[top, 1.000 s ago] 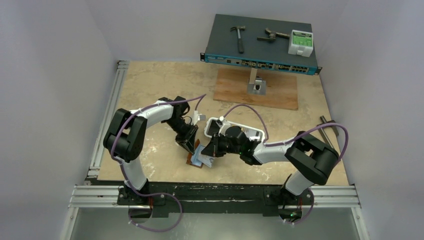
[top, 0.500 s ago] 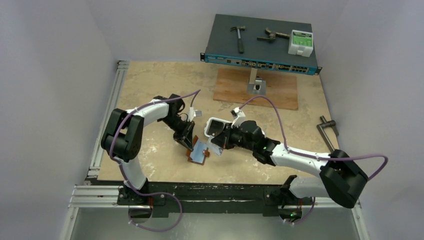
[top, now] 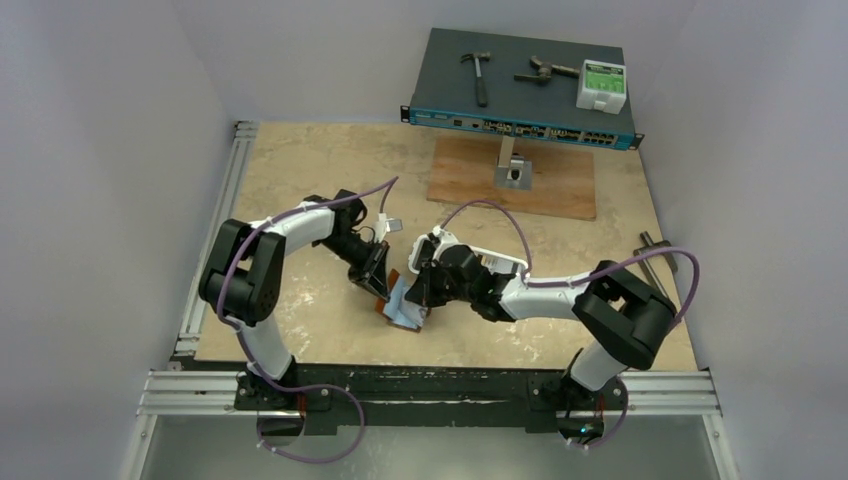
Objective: Put the credit cards into the card holder
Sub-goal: Open the card holder at the center of the board.
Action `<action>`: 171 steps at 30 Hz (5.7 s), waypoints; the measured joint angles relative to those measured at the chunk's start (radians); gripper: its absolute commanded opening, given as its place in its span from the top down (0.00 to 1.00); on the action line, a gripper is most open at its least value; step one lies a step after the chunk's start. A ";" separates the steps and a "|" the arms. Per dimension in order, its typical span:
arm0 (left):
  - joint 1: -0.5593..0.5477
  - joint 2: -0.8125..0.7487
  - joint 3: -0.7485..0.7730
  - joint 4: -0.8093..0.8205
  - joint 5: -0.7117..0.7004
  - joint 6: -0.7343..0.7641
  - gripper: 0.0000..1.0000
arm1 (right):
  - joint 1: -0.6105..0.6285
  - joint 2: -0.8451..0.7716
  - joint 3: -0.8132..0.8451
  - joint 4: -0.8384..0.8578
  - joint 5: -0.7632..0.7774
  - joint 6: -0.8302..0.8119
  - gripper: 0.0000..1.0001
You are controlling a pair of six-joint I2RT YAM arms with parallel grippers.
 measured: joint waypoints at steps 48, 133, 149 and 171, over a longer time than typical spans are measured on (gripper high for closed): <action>0.015 -0.037 0.021 -0.031 -0.113 0.042 0.01 | 0.035 0.181 0.039 0.257 -0.139 0.166 1.00; -0.561 -0.325 0.049 -0.113 -0.990 -0.176 0.00 | 0.014 0.274 0.002 0.383 -0.148 0.122 1.00; -0.378 -0.403 -0.136 0.043 -0.843 -0.414 0.44 | 0.016 0.283 0.002 0.402 -0.149 0.122 1.00; -0.539 -0.798 -0.416 0.295 -1.008 -0.351 0.00 | 0.016 0.291 0.033 0.363 -0.148 0.117 1.00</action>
